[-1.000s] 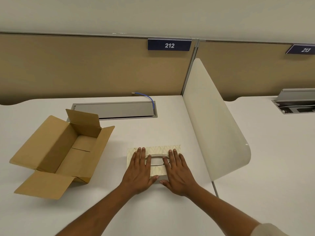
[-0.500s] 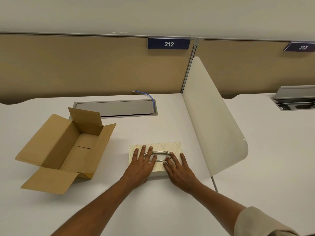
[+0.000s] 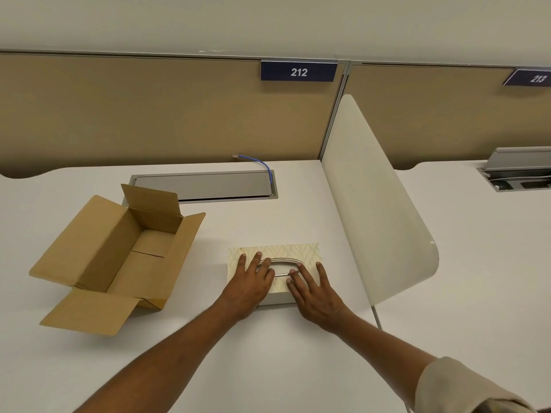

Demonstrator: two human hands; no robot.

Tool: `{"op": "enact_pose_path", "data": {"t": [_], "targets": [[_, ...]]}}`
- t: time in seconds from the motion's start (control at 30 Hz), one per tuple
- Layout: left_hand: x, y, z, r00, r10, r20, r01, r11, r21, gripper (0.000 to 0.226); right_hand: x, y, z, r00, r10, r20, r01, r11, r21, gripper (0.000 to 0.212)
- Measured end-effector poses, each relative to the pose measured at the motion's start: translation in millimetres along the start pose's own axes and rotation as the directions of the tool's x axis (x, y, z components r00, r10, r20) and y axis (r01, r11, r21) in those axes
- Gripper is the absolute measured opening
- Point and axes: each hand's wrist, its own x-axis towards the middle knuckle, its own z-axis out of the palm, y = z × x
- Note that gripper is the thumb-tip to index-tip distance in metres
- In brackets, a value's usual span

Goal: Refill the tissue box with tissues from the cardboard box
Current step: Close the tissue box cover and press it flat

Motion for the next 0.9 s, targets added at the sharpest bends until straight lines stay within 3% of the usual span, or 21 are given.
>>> {"op": "enact_pose_path", "data": {"t": [0.17, 0.6, 0.9], "targets": [[6.4, -4.6, 0.8, 0.999, 0.007, -0.035, -0.008, 1.0, -0.027, 0.074, 7.7, -7.9, 2.8, 0.996, -0.007, -0.085, 0.012, 0.998, 0.06, 0.039], [21.1, -25.4, -24.1, 0.999, 0.034, 0.035, -0.028, 0.986, -0.165, 0.097, 25.4, 3.1, 6.1, 0.983, -0.018, -0.181, 0.018, 1.0, -0.005, 0.045], [20.5, -25.1, -24.0, 0.999, 0.041, 0.034, -0.036, 0.989, -0.145, 0.097, 22.0, 1.4, 12.2, 0.983, -0.104, -0.152, 0.074, 0.979, -0.191, 0.05]]}}
